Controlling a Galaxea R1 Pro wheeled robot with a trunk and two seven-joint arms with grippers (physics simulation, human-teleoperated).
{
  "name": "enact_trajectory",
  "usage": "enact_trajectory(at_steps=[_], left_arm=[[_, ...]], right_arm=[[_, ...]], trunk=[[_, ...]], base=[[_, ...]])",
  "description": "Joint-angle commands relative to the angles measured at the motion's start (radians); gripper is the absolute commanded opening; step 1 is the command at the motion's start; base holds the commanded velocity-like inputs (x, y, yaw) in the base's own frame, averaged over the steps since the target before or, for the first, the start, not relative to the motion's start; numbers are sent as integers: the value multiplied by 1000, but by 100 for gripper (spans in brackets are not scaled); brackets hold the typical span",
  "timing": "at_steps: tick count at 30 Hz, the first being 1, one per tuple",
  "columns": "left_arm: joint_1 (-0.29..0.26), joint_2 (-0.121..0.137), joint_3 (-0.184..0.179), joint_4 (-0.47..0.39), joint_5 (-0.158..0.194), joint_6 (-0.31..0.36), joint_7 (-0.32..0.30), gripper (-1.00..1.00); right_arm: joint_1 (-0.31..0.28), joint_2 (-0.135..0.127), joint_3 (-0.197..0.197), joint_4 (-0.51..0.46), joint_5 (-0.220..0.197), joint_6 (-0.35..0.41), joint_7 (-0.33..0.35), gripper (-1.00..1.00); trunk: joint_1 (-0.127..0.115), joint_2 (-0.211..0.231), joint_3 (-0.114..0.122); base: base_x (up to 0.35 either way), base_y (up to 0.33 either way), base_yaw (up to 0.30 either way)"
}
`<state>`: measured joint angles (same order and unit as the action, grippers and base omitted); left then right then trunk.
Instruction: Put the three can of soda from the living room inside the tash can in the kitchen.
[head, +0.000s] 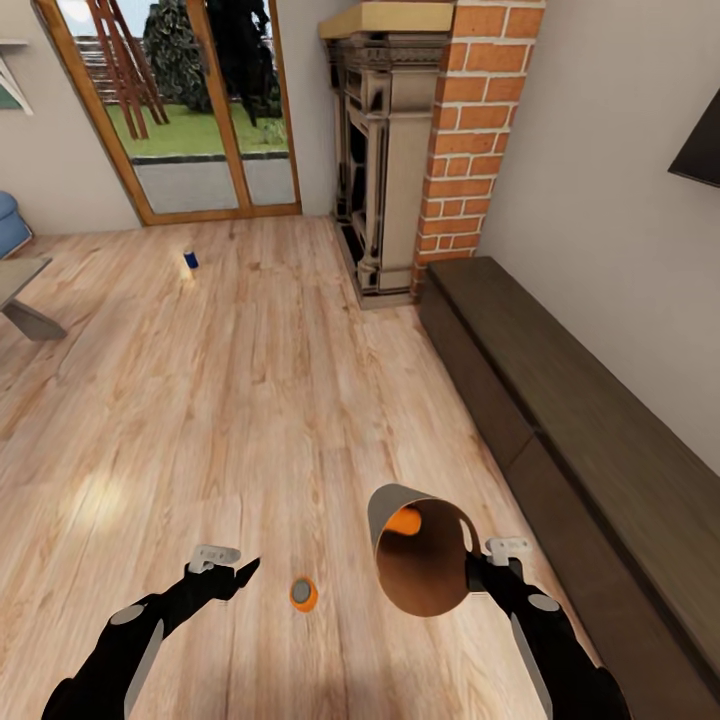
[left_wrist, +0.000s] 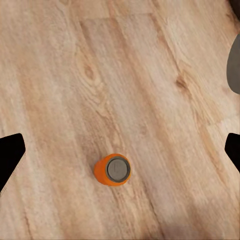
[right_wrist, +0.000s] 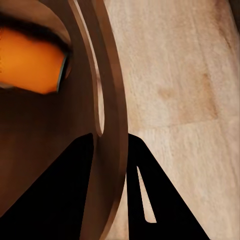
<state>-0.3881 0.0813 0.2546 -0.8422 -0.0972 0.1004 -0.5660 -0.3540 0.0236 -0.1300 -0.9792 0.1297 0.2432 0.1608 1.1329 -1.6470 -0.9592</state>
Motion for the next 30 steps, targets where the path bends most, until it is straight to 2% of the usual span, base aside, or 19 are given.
enact_trajectory(at_steps=[1,9,13,16,30], left_arm=[[0,0,0,0,0,-1,0,100],[0,0,0,1,0,-2,1,100],[0,0,0,0,0,-2,1,100],[0,0,0,1,0,-2,1,100],[0,0,0,1,0,-2,2,100]], right_arm=[[0,-1,0,-1,-8,1,6,-100],[0,-12,-6,-4,-3,0,17,-100],[1,-66,-2,-5,-3,-1,25,-100],[4,-81,-2,-6,-2,-1,26,-100],[7,-87,-7,-6,-17,-2,28,-100]], trunk=[[0,0,0],[0,0,0],[0,0,0],[0,0,0],[0,0,0]], base=[[155,-1,0],[40,0,0],[4,0,0],[0,0,0],[0,0,0]])
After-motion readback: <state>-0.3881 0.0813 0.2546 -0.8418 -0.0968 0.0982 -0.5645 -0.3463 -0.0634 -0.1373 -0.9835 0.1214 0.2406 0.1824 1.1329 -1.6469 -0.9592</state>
